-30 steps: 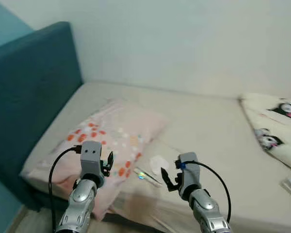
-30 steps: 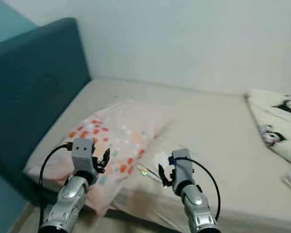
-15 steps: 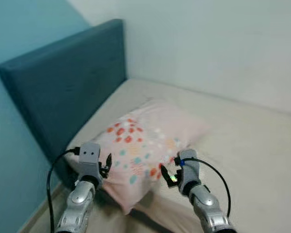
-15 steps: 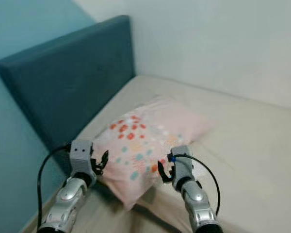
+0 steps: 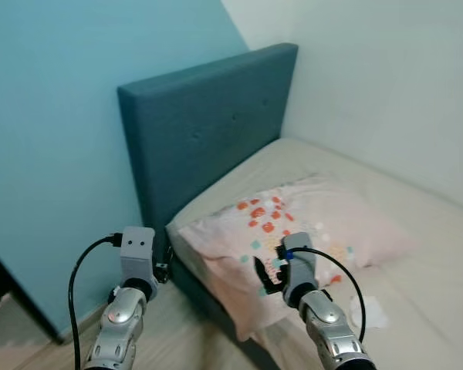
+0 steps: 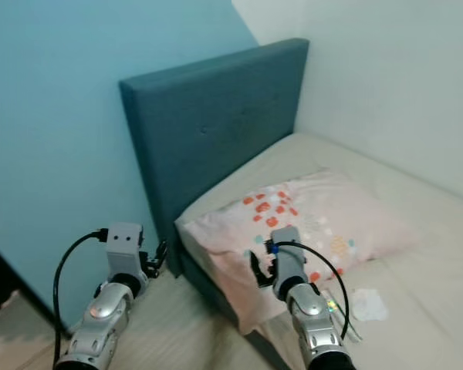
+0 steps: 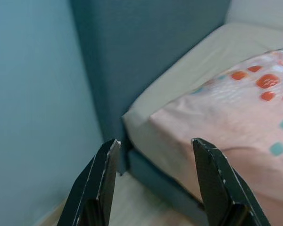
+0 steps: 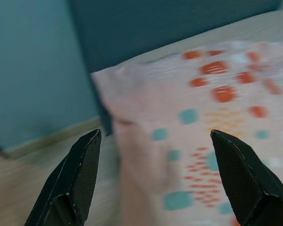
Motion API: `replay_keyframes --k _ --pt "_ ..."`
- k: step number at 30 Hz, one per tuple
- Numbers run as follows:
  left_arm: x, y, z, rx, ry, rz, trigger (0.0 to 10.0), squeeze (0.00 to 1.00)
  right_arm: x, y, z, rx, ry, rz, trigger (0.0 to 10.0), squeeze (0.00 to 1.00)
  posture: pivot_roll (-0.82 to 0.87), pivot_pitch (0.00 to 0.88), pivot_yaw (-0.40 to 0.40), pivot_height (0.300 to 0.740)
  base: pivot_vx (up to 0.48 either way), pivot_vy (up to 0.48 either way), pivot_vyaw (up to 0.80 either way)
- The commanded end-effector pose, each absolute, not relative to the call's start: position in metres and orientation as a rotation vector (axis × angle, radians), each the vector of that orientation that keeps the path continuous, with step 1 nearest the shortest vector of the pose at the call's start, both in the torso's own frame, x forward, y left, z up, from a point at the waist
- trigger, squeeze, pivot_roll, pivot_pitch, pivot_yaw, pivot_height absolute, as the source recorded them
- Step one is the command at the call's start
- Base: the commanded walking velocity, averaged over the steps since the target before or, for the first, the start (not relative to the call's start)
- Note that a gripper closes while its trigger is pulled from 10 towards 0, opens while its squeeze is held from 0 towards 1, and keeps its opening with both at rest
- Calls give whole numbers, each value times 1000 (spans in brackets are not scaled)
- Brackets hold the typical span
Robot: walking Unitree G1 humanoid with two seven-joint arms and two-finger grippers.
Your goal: Clean up the room
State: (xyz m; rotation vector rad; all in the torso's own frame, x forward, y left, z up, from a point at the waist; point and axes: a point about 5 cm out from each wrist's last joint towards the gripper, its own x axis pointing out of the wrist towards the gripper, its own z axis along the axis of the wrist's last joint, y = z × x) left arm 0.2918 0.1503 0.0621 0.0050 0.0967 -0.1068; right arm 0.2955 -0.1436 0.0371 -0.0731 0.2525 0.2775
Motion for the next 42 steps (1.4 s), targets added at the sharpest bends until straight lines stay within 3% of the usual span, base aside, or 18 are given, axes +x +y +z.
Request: replay_keyframes --k 1,6,15,42 --pt "292 148 60 3 113 -113 10000 0 295 -149 36 -75 260 259 10000 0 -18 0 -68 740 0 0 800" --pt "293 146 60 1 120 -123 10000 0 296 -151 37 -80 258 255 10000 0 -18 0 -68 740 0 0 761" --pt "291 140 56 36 144 -183 10000 0 294 -153 34 -55 264 222 10000 0 -22 0 -63 740 0 0 0" --pt "292 138 57 -10 148 -184 10000 0 286 -154 28 -35 288 216 10000 0 -29 0 -68 740 0 -316 0"
